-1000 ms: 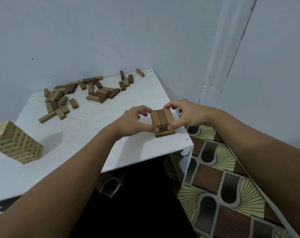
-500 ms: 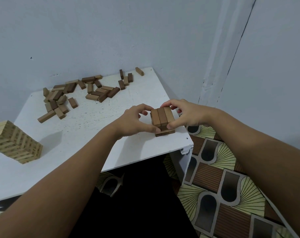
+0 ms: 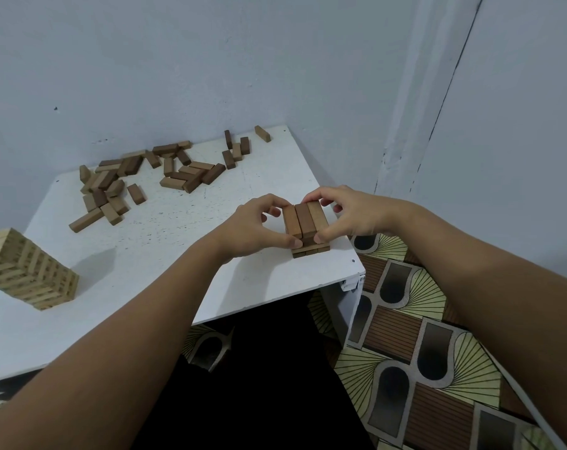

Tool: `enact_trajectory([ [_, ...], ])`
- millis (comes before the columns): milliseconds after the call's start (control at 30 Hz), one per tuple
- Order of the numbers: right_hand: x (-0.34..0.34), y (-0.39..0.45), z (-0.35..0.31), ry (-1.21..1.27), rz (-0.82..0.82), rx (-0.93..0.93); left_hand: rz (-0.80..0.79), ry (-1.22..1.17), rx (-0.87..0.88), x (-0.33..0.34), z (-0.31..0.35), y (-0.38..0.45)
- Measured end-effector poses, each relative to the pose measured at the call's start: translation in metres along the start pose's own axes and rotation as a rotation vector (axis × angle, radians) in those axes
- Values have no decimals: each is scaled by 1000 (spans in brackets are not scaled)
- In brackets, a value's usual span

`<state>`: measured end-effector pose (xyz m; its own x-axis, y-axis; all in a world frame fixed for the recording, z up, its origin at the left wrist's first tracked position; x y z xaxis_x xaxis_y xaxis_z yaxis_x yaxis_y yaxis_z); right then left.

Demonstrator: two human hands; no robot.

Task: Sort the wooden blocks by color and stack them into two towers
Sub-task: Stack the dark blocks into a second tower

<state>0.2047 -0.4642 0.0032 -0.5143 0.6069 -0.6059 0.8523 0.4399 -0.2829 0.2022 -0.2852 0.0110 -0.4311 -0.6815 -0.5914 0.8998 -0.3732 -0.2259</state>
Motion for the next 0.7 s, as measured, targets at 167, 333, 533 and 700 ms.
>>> enact_trajectory([
  [167,2,2,1,16,-8,2,-5,-7,13,2,2,0],
  [333,5,3,0,34,-13,-6,-1,-11,23,4,0,1],
  [533,7,3,-2,30,-22,-9,4,0,14,6,-1,3],
  [700,6,2,-1,-9,-34,4,4,8,1,6,1,1],
])
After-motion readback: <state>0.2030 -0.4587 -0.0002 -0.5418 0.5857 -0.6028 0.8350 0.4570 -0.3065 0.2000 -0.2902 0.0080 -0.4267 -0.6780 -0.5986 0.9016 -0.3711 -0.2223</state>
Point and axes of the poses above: each hand's wrist, its own y-axis towards the middle knuckle, its own x-axis out of the palm, z = x × y, the point moved 9 cm from there along y, towards the middle knuckle, and after that the axes turned 2 degrees about -z, right-handed, at the moved point
